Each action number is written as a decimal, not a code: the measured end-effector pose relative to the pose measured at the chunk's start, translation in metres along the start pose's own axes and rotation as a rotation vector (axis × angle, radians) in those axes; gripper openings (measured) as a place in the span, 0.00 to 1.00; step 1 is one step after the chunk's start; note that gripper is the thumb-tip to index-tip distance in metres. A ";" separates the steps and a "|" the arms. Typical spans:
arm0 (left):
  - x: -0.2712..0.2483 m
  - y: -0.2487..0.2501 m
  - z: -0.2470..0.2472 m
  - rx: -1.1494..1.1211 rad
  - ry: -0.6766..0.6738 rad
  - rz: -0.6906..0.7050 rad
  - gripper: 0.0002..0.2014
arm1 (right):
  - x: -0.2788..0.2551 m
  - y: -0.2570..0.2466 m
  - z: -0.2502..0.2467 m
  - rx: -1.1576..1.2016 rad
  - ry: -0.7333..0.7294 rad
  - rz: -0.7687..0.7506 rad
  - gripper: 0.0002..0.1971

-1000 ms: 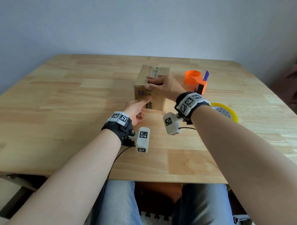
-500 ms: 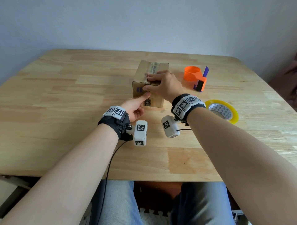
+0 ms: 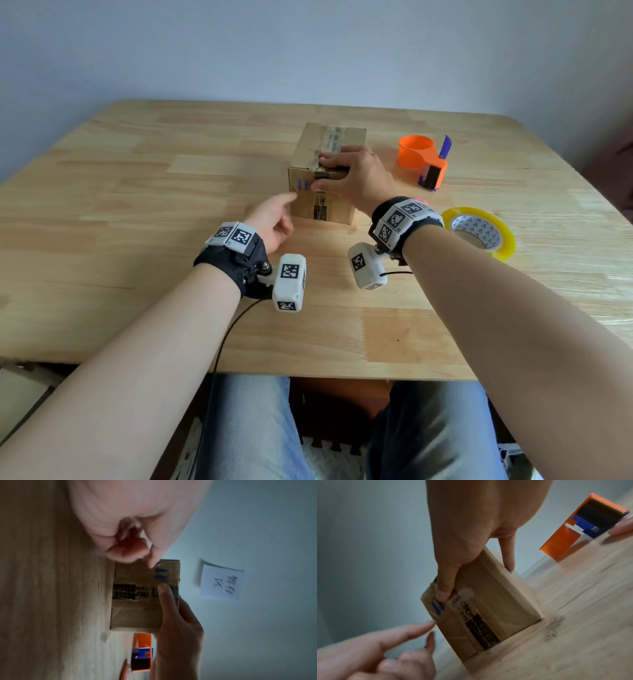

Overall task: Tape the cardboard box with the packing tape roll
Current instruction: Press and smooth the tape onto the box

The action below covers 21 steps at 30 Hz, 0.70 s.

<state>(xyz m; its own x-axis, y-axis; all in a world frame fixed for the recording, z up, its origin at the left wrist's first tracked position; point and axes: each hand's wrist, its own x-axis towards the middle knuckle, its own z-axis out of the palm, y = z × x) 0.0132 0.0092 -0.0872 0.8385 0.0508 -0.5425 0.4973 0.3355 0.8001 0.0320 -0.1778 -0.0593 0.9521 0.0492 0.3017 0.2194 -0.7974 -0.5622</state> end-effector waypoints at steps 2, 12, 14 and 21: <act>-0.004 0.007 0.002 0.119 0.128 0.240 0.17 | 0.002 0.002 0.000 0.025 -0.016 -0.009 0.30; 0.003 0.016 0.033 0.557 -0.061 0.845 0.09 | 0.010 0.022 -0.012 0.291 -0.071 0.018 0.28; 0.007 0.016 0.035 0.573 -0.054 0.888 0.11 | 0.010 0.027 -0.009 0.299 -0.063 0.037 0.29; 0.015 0.012 0.040 0.628 0.021 0.875 0.13 | 0.006 0.035 -0.005 0.218 -0.030 0.030 0.34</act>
<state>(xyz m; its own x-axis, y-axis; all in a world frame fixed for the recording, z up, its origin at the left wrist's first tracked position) 0.0409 -0.0236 -0.0760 0.9575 0.0569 0.2828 -0.2432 -0.3682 0.8974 0.0439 -0.2081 -0.0734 0.9643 0.0477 0.2606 0.2281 -0.6499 -0.7250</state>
